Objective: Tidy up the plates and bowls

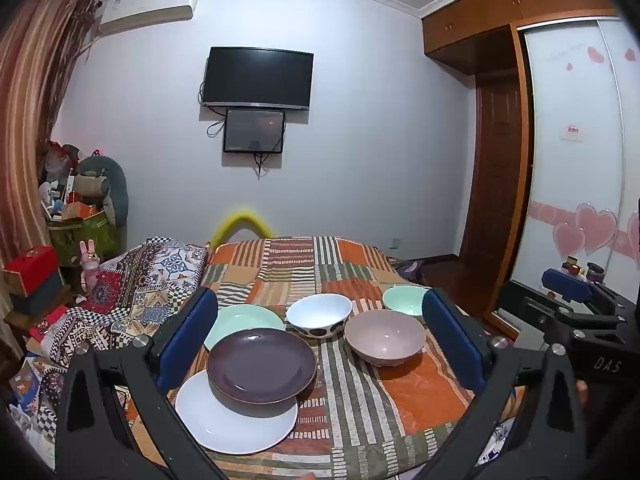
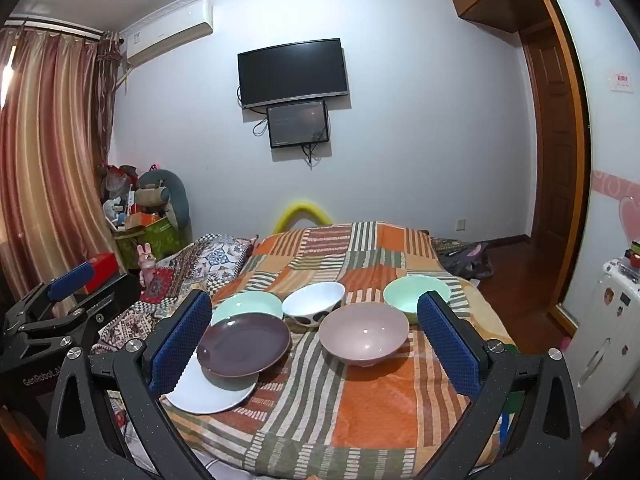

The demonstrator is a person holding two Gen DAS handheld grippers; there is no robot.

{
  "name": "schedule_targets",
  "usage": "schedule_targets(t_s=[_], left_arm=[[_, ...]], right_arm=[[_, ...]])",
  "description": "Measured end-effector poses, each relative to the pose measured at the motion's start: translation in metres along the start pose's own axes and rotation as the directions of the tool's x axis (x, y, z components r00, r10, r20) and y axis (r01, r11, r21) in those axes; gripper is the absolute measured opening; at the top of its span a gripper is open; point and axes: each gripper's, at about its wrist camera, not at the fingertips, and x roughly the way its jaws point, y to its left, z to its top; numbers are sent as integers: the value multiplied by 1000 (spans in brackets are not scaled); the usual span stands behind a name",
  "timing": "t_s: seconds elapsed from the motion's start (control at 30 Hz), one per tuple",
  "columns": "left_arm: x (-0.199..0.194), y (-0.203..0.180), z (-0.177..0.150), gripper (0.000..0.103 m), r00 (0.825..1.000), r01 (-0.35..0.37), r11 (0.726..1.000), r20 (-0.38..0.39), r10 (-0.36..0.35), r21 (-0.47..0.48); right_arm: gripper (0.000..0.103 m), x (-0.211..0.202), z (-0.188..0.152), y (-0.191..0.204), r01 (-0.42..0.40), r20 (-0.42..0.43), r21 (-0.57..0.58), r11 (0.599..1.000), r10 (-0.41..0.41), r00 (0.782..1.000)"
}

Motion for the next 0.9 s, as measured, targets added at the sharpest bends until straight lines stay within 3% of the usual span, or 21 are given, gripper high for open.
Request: schedule_targets(t_s=[0.9], left_arm=[[7,2,1,103,1000,18,1000,-6,-18,-13]], right_arm=[[102,2,2,-5,13,-9,7,1000,-13,1000]])
